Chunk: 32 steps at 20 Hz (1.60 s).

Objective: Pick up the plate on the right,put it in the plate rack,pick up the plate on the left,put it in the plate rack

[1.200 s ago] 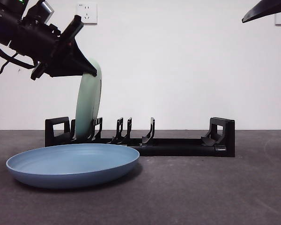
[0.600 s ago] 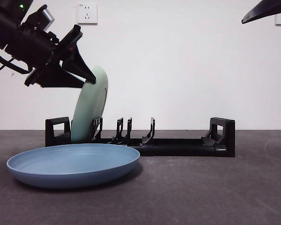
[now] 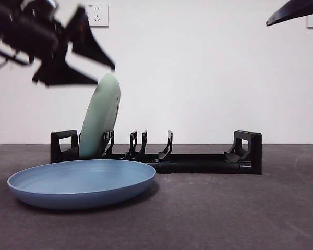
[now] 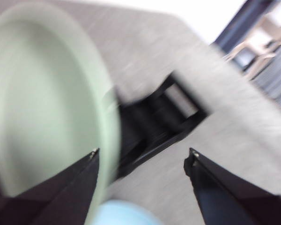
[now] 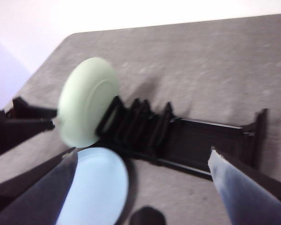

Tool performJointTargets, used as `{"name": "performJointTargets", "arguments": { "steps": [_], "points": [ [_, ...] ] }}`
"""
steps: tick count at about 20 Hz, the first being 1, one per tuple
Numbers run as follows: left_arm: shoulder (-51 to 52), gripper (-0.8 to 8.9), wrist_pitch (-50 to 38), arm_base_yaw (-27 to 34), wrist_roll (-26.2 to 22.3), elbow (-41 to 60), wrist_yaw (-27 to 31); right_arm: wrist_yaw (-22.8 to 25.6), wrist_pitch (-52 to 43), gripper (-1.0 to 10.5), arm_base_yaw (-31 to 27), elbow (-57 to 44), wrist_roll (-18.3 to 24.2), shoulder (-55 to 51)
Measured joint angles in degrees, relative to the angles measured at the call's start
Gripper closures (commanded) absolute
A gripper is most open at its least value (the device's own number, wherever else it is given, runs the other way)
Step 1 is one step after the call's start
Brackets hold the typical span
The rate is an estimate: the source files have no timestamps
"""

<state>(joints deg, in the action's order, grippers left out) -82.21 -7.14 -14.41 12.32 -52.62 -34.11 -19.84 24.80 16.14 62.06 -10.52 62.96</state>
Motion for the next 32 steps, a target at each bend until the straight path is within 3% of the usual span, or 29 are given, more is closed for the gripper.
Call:
{"name": "performJointTargets", "arguments": {
  "steps": [3,6,10,13,17,20,23,32],
  "points": [
    [5.16,4.97,1.20,-0.50,-1.46,0.00,-0.24,-3.76,0.85,5.4,0.04,0.00,-0.17,0.61],
    [10.71,4.98,4.37,-1.16,-4.55,-0.02,-0.02,-4.15,3.74,5.8,1.11,0.00,-0.22,2.03],
    [18.80,4.98,10.25,-3.06,-11.17,-0.02,4.57,-5.66,7.45,5.8,4.31,0.00,-0.20,5.68],
    [25.09,4.98,15.26,-5.57,-17.62,-0.07,11.98,-8.17,7.82,5.8,7.17,0.00,-0.20,9.75],
    [34.82,4.98,24.94,-12.76,-30.97,-0.28,30.56,-8.26,4.85,5.8,13.03,0.00,-0.24,20.41],
    [38.84,4.98,28.72,-18.36,-37.07,-0.28,39.45,-8.31,0.52,5.8,15.12,0.00,-1.57,28.59],
    [39.95,4.98,30.49,-22.47,-38.95,-0.28,44.24,-8.26,-2.67,5.8,15.37,0.00,-3.19,34.97],
    [39.58,4.98,31.10,-27.80,-39.39,-0.28,45.31,-8.11,-9.75,7.1,16.06,0.02,-7.76,42.80]
  ]
}}
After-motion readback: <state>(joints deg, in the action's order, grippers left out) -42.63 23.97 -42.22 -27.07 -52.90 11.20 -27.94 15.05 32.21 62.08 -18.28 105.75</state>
